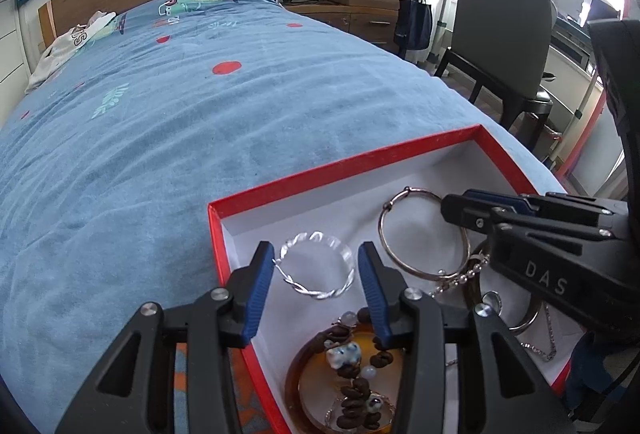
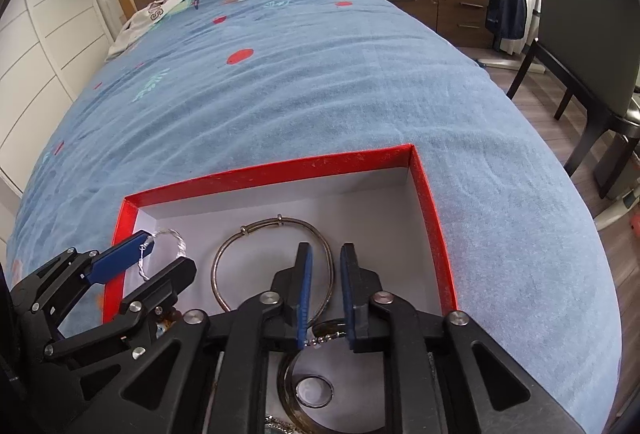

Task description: Organize jewelry

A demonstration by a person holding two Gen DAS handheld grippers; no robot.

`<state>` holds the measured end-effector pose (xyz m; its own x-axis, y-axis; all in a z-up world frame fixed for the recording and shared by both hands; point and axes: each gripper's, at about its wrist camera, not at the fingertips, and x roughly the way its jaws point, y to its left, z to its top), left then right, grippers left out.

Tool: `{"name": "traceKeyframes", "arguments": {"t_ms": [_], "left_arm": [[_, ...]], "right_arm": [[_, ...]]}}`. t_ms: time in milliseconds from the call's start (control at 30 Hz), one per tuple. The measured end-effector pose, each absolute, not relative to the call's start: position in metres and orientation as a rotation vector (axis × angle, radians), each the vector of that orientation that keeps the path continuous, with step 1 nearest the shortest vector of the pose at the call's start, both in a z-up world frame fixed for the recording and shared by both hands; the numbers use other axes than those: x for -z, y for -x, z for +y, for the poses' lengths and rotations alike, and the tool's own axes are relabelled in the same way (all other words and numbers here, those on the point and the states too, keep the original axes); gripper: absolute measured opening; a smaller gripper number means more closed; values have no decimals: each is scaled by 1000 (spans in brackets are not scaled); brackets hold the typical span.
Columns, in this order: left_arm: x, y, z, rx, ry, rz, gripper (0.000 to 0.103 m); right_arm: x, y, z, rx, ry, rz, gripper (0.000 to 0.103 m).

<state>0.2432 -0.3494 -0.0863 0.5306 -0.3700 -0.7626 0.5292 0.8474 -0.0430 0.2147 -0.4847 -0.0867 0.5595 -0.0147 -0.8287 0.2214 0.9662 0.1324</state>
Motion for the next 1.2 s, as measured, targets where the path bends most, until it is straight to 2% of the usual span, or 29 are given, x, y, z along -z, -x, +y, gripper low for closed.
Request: {"name": "traceKeyframes", "arguments": {"t_ms": [100,133,200,533,800,1200], "left_arm": [[84,-242,-349,548,-202,864,42],[84,-242,-348,549,-200,868,42],[83,-240,-348,550,-197,872,43],[54,-222,-339,567,-193,838,43],[16,-198,-306,527,-156,794,48],[-28,-146,-212,376,-112,744,50]], "right_arm": [[83,-213,-482,134,-248,955,32],[82,-212,-481,139,-246,948,45],[78,-210,-480,154,-242,932,63],[56,-188,-485,188,-266,901,63],[26,-164,-467,188,-251,860,64],[-5,-118,-398,130,-219,817,76]]}}
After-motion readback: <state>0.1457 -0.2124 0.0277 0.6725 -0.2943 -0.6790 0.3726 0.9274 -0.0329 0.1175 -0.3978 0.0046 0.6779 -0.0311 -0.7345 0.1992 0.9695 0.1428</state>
